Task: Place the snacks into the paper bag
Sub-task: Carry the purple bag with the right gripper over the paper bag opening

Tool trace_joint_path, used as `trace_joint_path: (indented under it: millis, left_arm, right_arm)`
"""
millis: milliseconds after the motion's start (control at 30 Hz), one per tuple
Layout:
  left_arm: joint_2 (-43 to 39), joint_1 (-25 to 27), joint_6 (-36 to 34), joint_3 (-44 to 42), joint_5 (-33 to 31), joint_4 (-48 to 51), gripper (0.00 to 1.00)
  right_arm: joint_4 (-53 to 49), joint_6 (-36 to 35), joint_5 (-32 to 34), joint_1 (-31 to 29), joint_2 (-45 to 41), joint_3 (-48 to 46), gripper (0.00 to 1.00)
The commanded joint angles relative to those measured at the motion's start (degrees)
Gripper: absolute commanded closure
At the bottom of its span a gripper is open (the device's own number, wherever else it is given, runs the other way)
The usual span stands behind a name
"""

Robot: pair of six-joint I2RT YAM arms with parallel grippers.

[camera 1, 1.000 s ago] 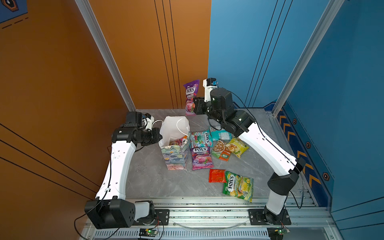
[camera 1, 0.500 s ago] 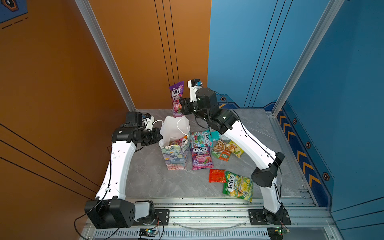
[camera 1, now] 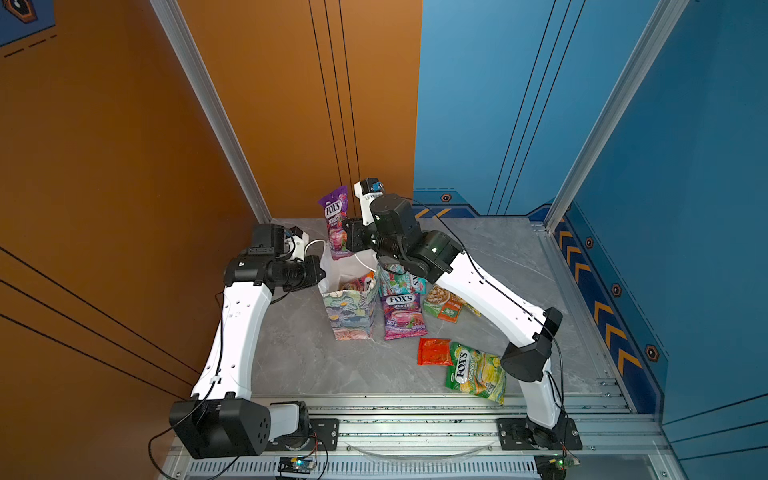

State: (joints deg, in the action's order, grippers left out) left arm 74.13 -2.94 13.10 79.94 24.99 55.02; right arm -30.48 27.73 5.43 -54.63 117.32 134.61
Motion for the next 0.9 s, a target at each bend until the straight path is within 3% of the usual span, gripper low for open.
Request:
trace_joint_path:
  millis: [0, 467, 867]
  left_arm:
    - [-1.0, 0.4, 0.3, -0.6, 1.5, -0.5, 1.0]
    - [-1.0, 0.5, 0.4, -0.6, 1.6, -0.6, 1.0]
    - [-1.1, 0.5, 0.4, -0.8, 1.7, -0.7, 1.0]
  right_arm:
    - [2.6, 1.2, 3.2, -0.2, -5.5, -4.1, 1.0]
    - [8.5, 5.1, 3.9, -0.7, -14.0, -20.2, 1.0]
    - [11.7, 9.4, 1.2, -2.3, -14.1, -24.4, 1.0]
